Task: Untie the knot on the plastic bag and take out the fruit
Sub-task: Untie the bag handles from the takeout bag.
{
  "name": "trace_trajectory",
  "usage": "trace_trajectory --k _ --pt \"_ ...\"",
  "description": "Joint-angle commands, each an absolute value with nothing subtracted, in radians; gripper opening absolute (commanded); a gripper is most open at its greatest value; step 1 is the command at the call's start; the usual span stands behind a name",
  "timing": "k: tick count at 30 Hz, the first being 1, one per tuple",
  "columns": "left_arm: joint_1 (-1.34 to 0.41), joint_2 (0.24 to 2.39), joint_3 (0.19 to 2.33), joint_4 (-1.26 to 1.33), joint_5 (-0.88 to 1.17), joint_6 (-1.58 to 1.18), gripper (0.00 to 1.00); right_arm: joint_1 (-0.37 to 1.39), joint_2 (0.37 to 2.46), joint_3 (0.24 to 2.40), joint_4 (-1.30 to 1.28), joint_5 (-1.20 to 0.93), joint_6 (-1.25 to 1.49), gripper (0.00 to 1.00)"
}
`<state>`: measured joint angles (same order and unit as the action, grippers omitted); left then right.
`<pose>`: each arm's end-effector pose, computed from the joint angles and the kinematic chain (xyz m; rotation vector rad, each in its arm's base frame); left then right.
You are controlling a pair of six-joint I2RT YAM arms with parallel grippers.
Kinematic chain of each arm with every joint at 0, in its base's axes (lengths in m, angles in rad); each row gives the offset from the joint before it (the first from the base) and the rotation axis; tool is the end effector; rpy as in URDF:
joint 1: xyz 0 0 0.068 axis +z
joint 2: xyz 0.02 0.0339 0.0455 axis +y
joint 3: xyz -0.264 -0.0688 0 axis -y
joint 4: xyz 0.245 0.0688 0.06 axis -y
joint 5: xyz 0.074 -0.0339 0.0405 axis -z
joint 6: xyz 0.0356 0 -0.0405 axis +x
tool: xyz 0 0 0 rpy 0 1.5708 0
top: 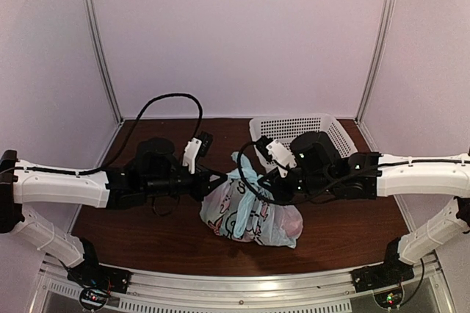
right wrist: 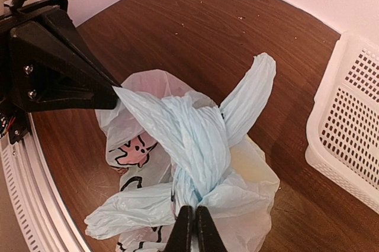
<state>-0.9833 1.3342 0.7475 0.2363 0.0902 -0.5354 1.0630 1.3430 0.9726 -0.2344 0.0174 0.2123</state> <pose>0.1626 -0.2500 0.2469 0.5262 2.0145 -1.0699 0.1467 0.2624 0.2756 -0.9247 2.0663 0.6909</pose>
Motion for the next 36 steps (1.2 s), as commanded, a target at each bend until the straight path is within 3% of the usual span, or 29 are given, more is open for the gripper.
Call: trace_trajectory --k 1,22,31,32,36 --pt "-0.976 1.320 0.738 0.264 0.040 -0.560 0.00 1.071 1.336 0.950 -0.216 0.039 0.215 0.00" --pt "-0.904 1.152 0.621 0.192 -0.039 -0.629 0.00 1.071 1.224 0.844 -0.169 0.067 0.256 0.00" --pt "-0.905 1.143 0.637 0.185 0.080 -0.565 0.00 1.071 1.224 0.837 -0.136 0.039 0.264 0.00" --pt "-0.904 1.142 0.654 0.174 0.087 -0.548 0.05 1.071 1.224 0.838 -0.135 0.035 0.262 0.00" --pt "-0.905 1.152 0.747 0.114 0.113 -0.478 0.48 1.071 1.224 0.838 -0.129 0.026 0.261 0.00"
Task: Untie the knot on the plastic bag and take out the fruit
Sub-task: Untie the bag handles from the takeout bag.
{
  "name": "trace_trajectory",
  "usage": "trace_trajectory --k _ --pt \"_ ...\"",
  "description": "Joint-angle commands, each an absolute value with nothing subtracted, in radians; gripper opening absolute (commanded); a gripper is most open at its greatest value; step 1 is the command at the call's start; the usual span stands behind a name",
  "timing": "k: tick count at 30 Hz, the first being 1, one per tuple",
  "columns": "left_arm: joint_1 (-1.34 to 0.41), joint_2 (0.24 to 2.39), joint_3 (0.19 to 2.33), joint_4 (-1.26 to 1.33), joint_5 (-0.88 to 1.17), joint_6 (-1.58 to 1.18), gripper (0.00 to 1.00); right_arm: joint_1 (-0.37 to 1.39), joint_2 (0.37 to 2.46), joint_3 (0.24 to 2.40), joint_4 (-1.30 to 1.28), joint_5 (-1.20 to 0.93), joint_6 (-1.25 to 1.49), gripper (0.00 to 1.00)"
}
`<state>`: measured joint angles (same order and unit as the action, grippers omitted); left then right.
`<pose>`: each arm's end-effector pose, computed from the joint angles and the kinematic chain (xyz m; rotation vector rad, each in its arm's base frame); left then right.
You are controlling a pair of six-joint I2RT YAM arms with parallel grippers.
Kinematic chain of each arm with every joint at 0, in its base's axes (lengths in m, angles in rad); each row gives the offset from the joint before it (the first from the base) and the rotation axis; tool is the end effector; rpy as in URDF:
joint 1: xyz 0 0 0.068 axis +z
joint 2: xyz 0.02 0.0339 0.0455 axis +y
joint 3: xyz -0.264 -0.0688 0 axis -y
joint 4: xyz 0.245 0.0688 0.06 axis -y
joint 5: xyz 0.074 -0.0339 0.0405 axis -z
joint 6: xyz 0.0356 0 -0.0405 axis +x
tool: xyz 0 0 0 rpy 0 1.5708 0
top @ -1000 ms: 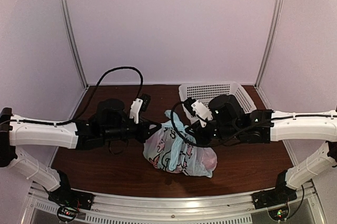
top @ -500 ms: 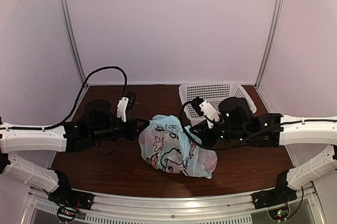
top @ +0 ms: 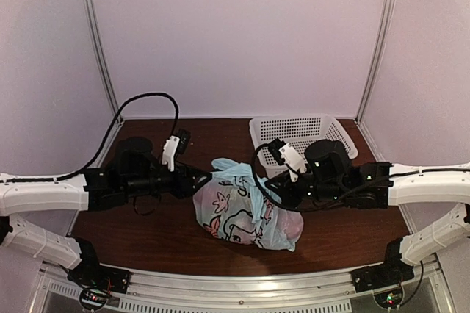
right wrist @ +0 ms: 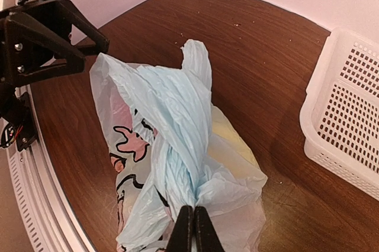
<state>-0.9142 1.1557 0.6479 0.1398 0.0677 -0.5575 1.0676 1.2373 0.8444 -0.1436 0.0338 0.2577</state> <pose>0.1562 -0.2066 0.2490 0.4174 2.0426 -1.0123 0.1347 0.2421 0.2686 -0.8473 2.0303 0.7405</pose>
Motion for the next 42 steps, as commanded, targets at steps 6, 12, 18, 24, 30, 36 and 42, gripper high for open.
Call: trace_trajectory --k 6,12,18,24,30,36,42 --pt "-0.909 1.235 0.890 0.060 0.185 -0.391 0.74 1.071 1.228 0.832 -0.114 0.011 0.268 0.00" --pt "-0.936 1.379 1.004 0.029 0.204 -0.365 0.78 1.071 1.228 0.834 -0.107 0.006 0.268 0.00" --pt "-0.948 1.461 1.046 0.032 0.179 -0.377 0.82 1.071 1.230 0.834 -0.101 0.003 0.267 0.00" --pt "-0.949 1.497 1.050 0.026 0.181 -0.396 0.79 1.071 1.238 0.834 -0.091 0.003 0.266 0.00" --pt "-0.950 1.509 1.044 0.028 0.186 -0.406 0.72 1.071 1.247 0.837 -0.087 0.003 0.264 0.00" --pt "-0.949 1.516 1.043 0.035 0.192 -0.413 0.61 1.071 1.252 0.838 -0.085 0.003 0.263 0.00" --pt "-0.951 1.524 1.043 0.039 0.198 -0.417 0.52 1.071 1.252 0.838 -0.086 0.003 0.263 0.00"
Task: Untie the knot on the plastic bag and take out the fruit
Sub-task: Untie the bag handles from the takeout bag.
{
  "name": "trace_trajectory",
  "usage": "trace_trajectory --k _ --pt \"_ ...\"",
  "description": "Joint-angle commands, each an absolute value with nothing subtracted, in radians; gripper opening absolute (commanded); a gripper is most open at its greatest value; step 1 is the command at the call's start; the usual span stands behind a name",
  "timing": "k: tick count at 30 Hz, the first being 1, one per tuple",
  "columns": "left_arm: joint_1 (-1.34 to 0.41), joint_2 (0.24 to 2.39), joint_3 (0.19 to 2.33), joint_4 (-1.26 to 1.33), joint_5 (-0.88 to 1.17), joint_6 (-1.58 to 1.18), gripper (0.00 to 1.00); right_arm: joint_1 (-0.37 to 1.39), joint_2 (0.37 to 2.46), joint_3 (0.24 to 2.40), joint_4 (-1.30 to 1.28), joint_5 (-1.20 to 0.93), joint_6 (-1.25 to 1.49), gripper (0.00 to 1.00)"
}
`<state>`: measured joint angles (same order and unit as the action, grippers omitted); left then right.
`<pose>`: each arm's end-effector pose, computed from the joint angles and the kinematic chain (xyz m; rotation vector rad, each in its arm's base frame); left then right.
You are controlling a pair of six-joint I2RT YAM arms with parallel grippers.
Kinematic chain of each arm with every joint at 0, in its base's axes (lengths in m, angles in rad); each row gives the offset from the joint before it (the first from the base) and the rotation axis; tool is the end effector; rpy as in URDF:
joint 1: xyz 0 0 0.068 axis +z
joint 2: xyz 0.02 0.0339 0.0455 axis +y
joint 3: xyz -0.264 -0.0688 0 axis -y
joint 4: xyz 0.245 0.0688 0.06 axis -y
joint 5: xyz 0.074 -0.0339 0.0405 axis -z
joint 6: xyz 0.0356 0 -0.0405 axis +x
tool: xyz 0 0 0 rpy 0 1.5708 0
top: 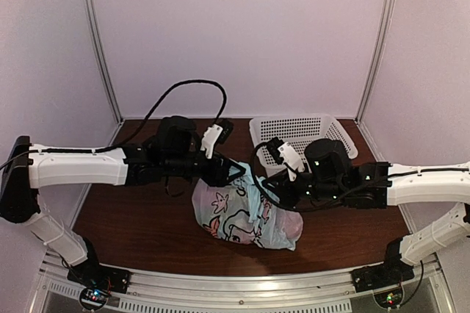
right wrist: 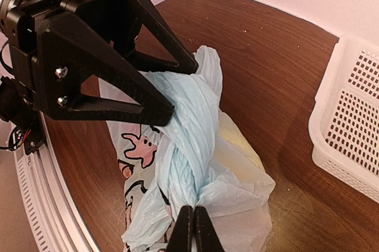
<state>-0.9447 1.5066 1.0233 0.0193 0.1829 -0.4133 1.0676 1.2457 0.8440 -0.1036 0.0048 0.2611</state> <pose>0.1971 -0.2837 0.2674 0.6934 2.0763 -1.0039 0.1354 0.2457 0.2701 -0.8518 2.0045 0.7876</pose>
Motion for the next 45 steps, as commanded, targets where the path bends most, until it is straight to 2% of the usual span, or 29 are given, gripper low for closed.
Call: trace_trajectory --k 1,4,8,15,28,45 --pt "-0.950 1.525 1.043 0.040 0.199 -0.419 0.49 1.071 1.252 0.838 -0.086 0.003 0.263 0.00" --pt "-0.951 1.525 1.044 0.041 0.200 -0.420 0.42 1.071 1.252 0.836 -0.086 0.003 0.263 0.00" --pt "-0.950 1.523 1.045 0.044 0.202 -0.422 0.24 1.072 1.252 0.834 -0.086 0.003 0.263 0.00" --pt "-0.951 1.501 1.032 0.055 0.196 -0.429 0.00 1.071 1.237 0.832 -0.090 0.031 0.271 0.00" --pt "-0.938 1.381 0.947 0.089 0.104 -0.470 0.00 1.071 1.178 0.811 -0.104 0.107 0.284 0.00" --pt "-0.905 1.290 0.778 0.161 0.106 -0.554 0.00 1.071 1.206 0.746 -0.042 0.097 0.328 0.00"
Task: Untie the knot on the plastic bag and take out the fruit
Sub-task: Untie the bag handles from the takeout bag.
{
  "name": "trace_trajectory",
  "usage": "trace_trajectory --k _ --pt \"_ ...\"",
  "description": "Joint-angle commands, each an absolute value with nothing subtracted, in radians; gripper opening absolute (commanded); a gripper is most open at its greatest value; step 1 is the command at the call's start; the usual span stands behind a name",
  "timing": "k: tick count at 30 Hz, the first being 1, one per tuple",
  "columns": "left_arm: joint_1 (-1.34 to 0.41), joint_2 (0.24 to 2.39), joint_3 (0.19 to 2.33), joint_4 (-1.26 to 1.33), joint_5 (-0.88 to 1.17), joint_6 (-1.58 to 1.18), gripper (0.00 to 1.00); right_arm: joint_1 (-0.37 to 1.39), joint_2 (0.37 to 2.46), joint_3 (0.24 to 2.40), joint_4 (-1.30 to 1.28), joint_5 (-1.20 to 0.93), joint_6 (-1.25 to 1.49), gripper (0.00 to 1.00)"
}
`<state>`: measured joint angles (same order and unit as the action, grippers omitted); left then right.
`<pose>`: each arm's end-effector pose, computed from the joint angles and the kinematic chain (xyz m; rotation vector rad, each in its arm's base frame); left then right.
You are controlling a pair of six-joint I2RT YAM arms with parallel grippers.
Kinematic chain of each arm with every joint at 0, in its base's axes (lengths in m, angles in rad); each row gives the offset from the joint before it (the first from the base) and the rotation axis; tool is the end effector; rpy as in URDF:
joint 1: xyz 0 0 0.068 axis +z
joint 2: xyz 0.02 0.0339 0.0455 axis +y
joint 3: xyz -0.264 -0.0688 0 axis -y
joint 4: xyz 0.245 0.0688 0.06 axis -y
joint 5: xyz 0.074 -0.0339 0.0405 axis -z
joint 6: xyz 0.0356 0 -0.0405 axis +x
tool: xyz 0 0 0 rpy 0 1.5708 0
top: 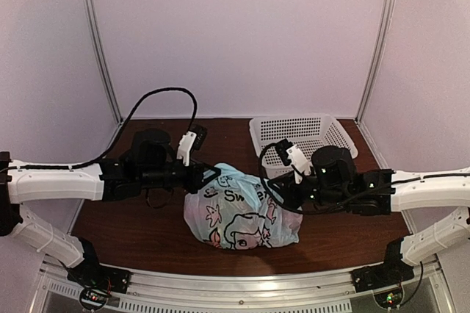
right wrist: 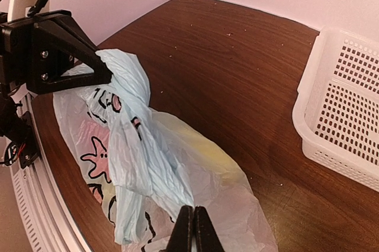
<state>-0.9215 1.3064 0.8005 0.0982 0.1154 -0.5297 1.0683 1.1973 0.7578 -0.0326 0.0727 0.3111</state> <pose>0.1750 -0.2373 0.2587 0.4944 2.0754 -1.0221 0.1316 0.2340 0.2596 -0.7447 2.0005 0.7715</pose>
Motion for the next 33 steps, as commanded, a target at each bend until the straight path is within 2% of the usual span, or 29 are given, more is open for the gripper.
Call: trace_trajectory --k 1,3,8,10,12,18,26,30,33 --pt "-0.905 1.292 0.779 0.167 0.119 -0.554 0.00 1.071 1.205 0.752 -0.045 0.085 0.326 0.00" --pt "-0.905 1.298 0.781 0.177 0.140 -0.549 0.00 1.071 1.202 0.777 -0.064 0.059 0.317 0.00" --pt "-0.904 1.298 0.793 0.213 0.187 -0.543 0.00 1.077 1.192 0.863 -0.141 0.023 0.275 0.34" --pt "-0.904 1.303 0.800 0.211 0.194 -0.538 0.00 1.084 1.197 0.907 -0.172 0.017 0.259 0.43" --pt "-0.905 1.309 0.801 0.211 0.196 -0.537 0.00 1.090 1.216 0.947 -0.204 0.005 0.237 0.47" --pt "-0.905 1.323 0.801 0.209 0.211 -0.537 0.00 1.121 1.317 1.052 -0.288 0.010 0.181 0.50" --pt "-0.905 1.323 0.801 0.212 0.213 -0.540 0.00 1.143 1.413 1.110 -0.308 0.037 0.147 0.48" --pt "-0.905 1.323 0.799 0.212 0.215 -0.543 0.00 1.148 1.426 1.110 -0.303 0.067 0.144 0.44" --pt "-0.905 1.319 0.798 0.210 0.210 -0.545 0.00 1.148 1.428 1.105 -0.300 0.086 0.145 0.31"
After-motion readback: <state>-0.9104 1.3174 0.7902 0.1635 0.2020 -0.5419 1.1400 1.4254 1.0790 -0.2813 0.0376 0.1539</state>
